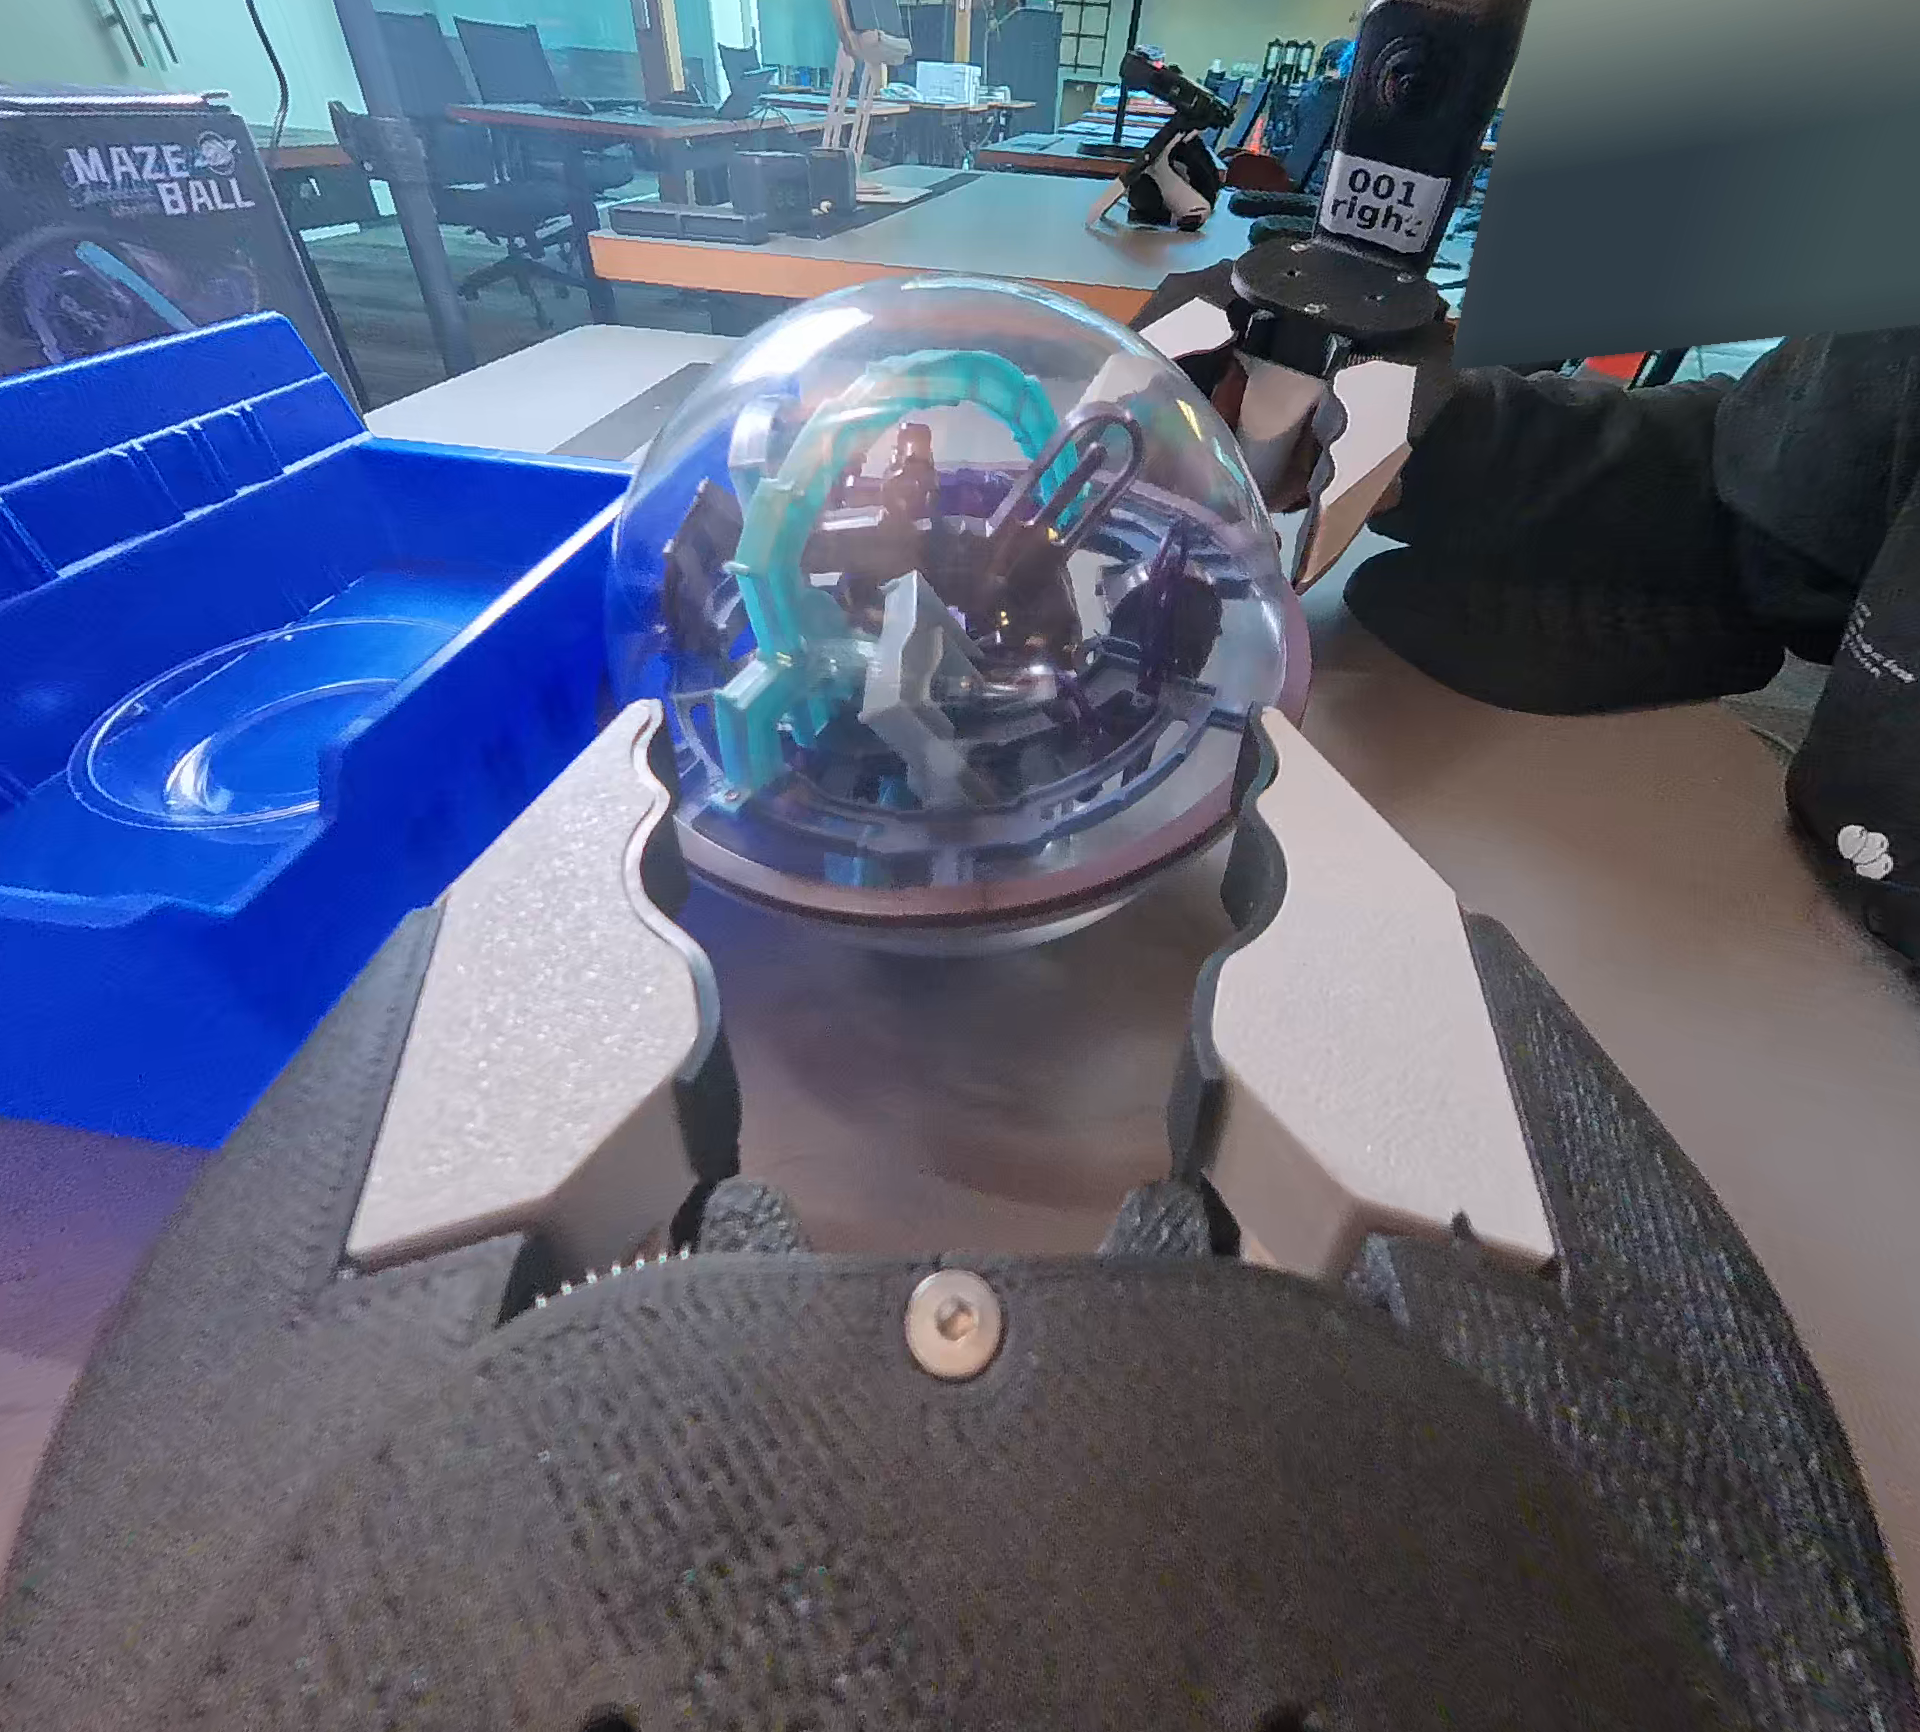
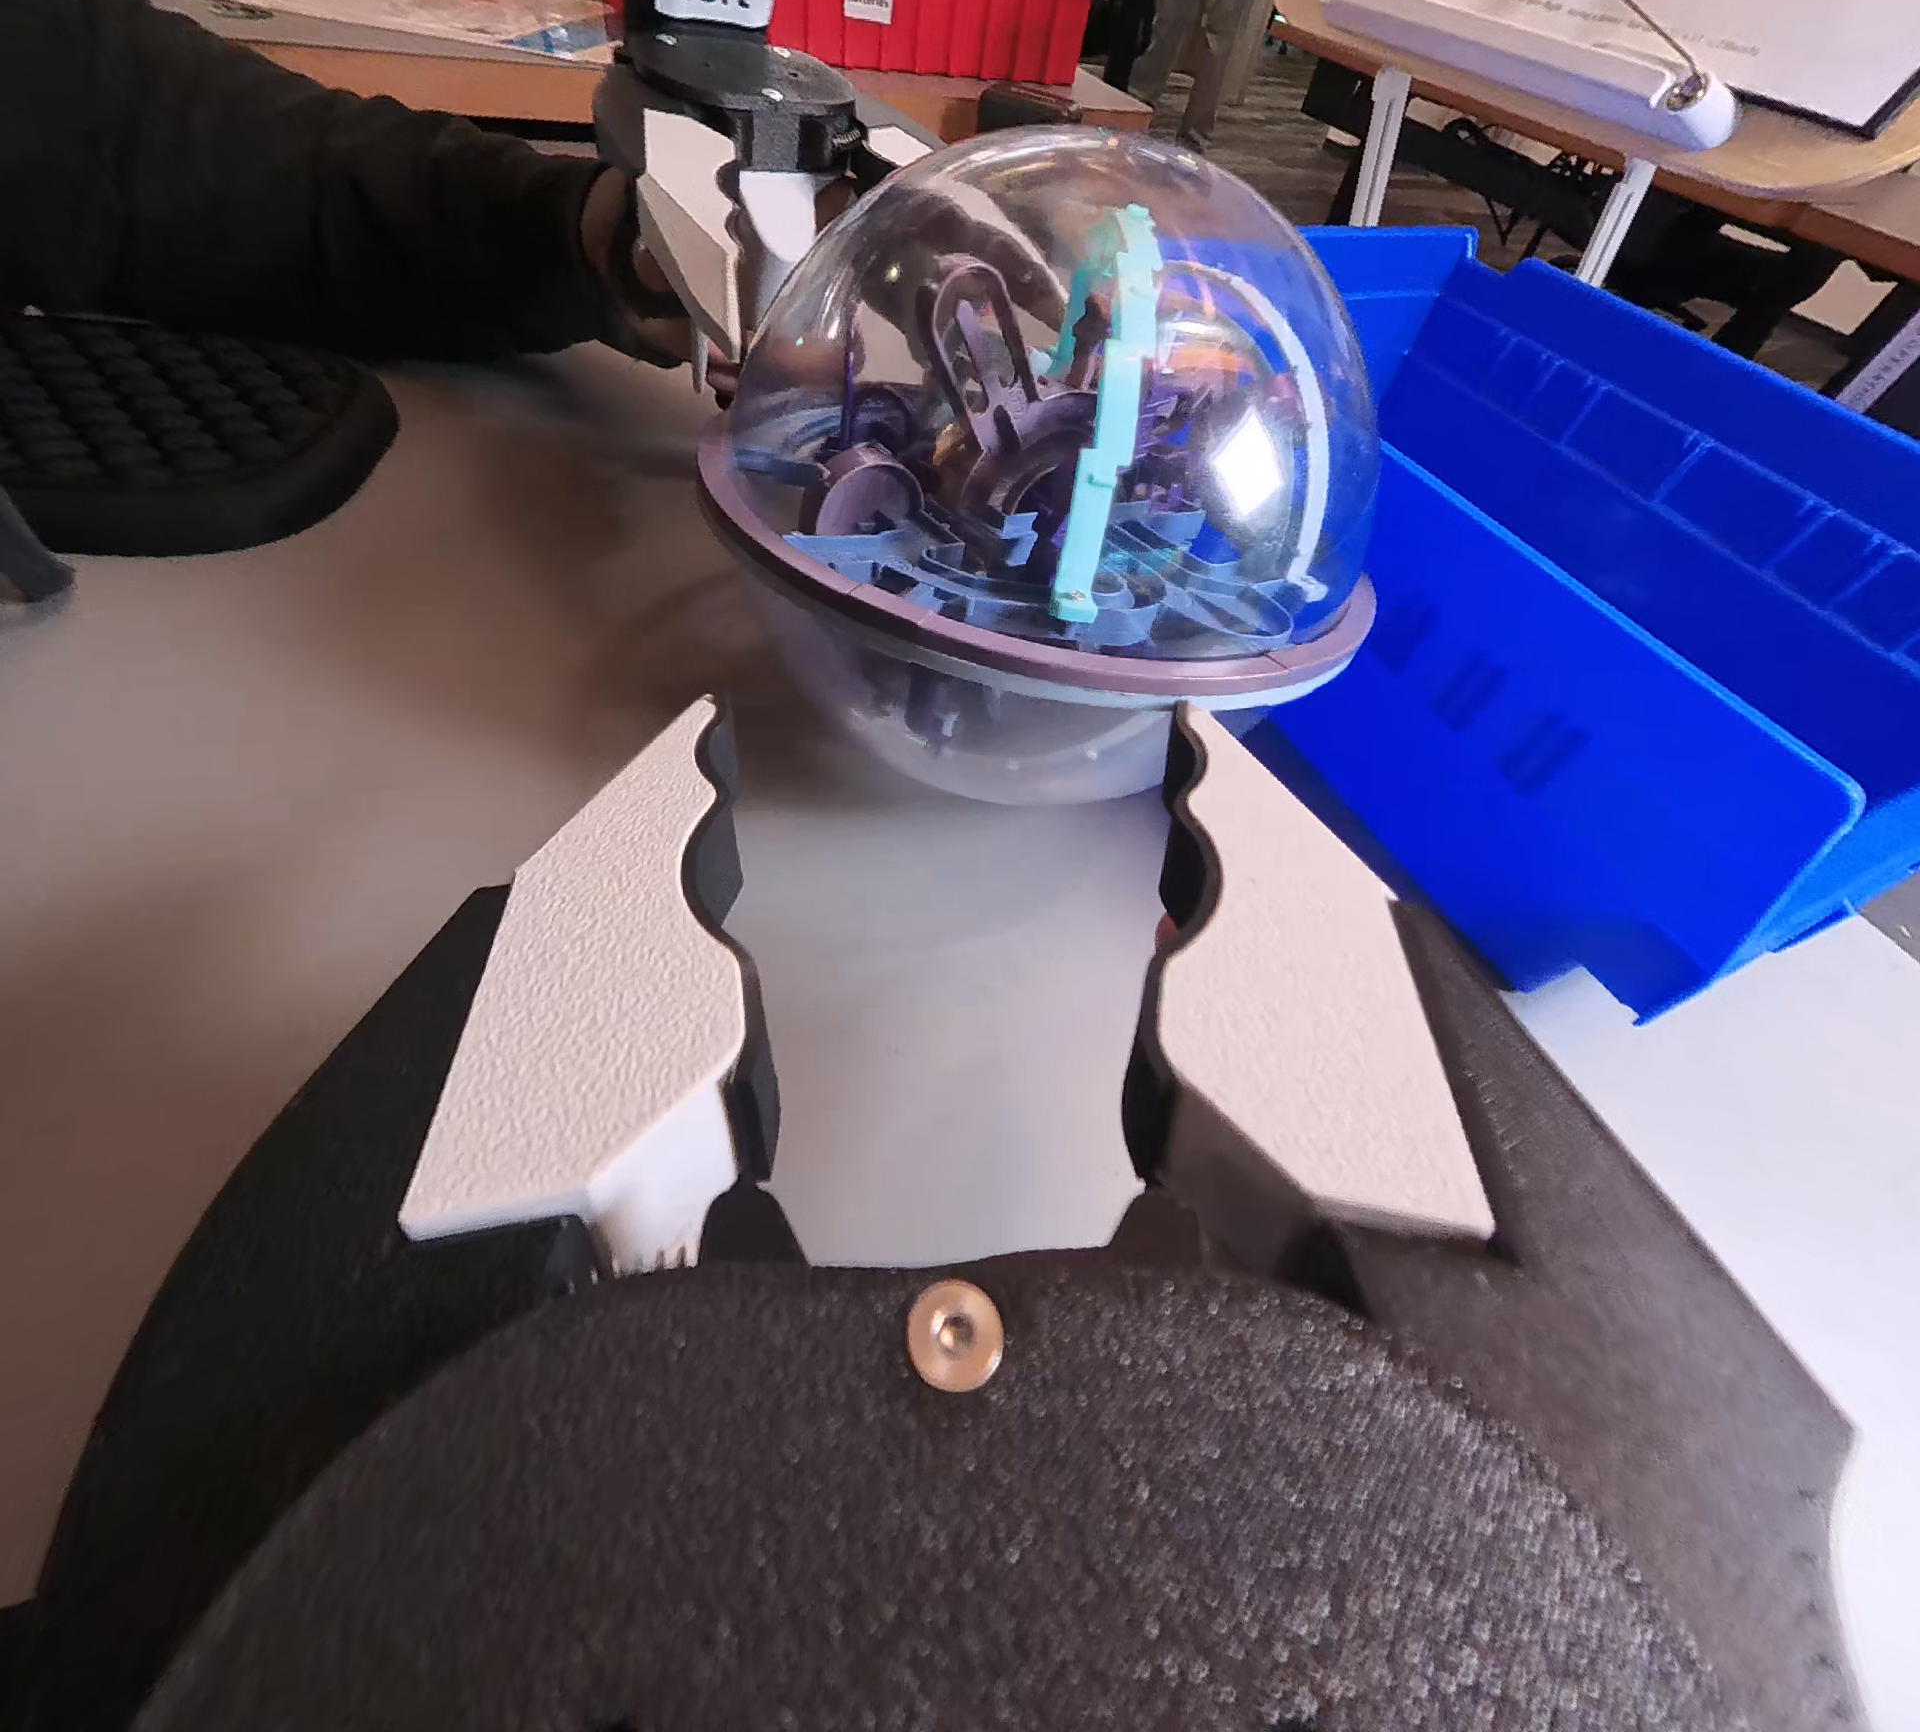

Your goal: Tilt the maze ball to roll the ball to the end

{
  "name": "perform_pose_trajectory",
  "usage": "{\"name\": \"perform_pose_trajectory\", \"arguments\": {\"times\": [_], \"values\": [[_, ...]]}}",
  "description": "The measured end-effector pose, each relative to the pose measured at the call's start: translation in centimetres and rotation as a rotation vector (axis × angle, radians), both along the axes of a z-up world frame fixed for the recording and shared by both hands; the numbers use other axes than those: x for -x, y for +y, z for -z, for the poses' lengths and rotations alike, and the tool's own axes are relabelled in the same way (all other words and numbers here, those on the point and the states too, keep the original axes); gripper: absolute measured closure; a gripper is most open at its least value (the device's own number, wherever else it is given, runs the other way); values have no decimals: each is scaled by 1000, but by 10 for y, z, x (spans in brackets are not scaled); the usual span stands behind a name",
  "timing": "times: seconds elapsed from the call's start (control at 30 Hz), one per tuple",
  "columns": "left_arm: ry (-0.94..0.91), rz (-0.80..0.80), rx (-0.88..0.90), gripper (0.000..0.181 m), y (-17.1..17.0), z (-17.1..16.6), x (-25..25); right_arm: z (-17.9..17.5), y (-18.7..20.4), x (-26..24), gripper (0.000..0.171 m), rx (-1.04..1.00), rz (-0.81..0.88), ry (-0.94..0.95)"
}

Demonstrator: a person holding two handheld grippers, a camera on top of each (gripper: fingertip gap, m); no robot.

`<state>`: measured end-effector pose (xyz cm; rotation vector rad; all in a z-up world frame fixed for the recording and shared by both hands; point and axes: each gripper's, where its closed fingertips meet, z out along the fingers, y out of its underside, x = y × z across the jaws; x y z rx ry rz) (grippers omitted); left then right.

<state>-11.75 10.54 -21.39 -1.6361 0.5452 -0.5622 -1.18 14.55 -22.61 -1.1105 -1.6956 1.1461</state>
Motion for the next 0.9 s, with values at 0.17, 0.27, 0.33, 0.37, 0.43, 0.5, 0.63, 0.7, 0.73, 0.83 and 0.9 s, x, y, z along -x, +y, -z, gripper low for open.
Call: {"name": "perform_pose_trajectory", "arguments": {"times": [0.17,0.27,0.33,0.37,0.43,0.5,0.63,0.7,0.73,0.83,0.9], "values": [[-18,11,-5,74,-2,-4,1,-3,-12,-4,96,2,-58,2],[-23,14,-11,72,-3,-6,2,-1,-18,-5,96,7,-83,-10],[-30,18,-16,72,-4,-9,2,1,-21,-5,96,10,-98,-23],[-34,19,-17,72,-4,-10,2,2,-23,-5,96,11,-105,-28],[-36,21,-21,71,-5,-11,3,4,-26,-5,96,13,-116,-36],[-34,25,-22,70,-6,-12,3,5,-29,-6,96,18,-129,-40],[-21,37,-26,65,-8,-12,3,5,-39,-6,100,31,-169,-42],[-10,50,-27,60,-9,-12,0,3,-47,-8,106,50,-205,-34],[-6,55,-28,57,-10,-12,-1,2,-52,-8,109,64,-224,-30],[7,72,-28,53,-11,-11,-2,6,-65,-7,103,85,-271,-50],[10,90,-32,54,-13,-11,-3,12,-75,-8,103,85,-309,-82]]}}
